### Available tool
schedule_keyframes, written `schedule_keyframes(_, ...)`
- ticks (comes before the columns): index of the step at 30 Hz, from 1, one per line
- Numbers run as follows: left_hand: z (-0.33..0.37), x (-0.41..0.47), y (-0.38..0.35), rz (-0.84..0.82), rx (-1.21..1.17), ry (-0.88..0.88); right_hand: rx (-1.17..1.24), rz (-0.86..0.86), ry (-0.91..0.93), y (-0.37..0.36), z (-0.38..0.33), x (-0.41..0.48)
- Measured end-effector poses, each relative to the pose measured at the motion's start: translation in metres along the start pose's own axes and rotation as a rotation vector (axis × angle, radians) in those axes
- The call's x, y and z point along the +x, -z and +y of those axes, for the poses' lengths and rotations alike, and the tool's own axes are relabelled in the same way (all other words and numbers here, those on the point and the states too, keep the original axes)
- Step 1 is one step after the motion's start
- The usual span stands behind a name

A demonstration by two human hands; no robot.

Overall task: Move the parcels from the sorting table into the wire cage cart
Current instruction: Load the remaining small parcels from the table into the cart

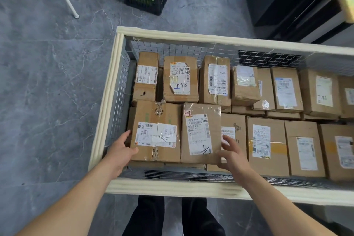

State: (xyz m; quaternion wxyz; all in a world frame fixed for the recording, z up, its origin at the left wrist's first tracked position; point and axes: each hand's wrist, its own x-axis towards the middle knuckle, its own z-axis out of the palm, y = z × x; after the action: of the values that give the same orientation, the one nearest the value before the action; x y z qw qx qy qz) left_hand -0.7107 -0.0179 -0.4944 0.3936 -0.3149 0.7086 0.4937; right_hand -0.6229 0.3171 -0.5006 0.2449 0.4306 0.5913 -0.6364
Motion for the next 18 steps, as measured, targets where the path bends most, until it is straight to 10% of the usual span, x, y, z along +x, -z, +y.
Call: schedule_keyframes(18, 0.025, -0.027, -0.014, 0.116, 0.496, -0.173, -0.391, 0.035, 0.113, 0.0, -0.022, -0.019)
